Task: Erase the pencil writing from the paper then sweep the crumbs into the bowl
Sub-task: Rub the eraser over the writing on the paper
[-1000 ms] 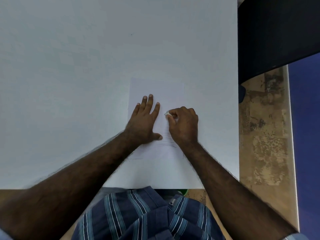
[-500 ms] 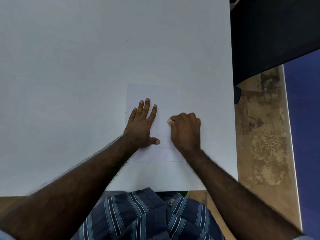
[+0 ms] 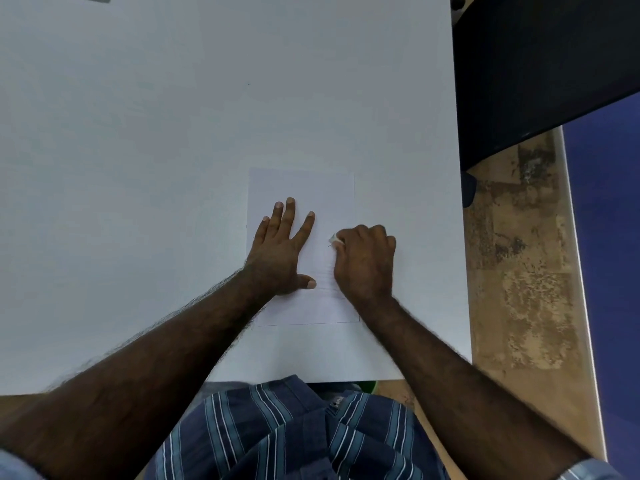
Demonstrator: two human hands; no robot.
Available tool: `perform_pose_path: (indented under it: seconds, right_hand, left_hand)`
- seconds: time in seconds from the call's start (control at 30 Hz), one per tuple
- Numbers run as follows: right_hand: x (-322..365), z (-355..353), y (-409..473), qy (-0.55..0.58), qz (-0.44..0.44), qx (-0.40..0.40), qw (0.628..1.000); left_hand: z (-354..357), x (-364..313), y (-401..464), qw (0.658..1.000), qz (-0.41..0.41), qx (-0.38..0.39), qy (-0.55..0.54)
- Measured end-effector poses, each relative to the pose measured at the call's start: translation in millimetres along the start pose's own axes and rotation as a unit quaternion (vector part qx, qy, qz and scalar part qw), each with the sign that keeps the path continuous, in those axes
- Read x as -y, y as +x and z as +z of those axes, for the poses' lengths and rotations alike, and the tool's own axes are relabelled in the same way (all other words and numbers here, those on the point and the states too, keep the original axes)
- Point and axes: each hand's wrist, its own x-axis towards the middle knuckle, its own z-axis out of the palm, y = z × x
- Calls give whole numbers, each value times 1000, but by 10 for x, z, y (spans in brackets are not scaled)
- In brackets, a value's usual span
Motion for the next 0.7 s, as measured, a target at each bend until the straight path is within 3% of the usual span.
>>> perform_pose_path:
  seconds: [0.2,0.3,0.4,0.5,0.7]
  right_hand:
    - [194,1,-365,10,-80,60,995]
    - [42,-13,-78,14,-8,16,1000]
    - [-88,-23,144,72,74,38,994]
    - [-184,-18,110,134,84,73,985]
    - [-316,-135,-96,211,96,64,971]
  left_hand:
    - [0,-11,14,1000,-4,2,7]
    - [-19,-14,8,1000,-6,6,4]
    - [-36,-29,-10,1000,-5,5,0]
    - [-49,-59,-18,1000,-9,11,-1]
    - [-31,-214,-64,1000,0,11,-4]
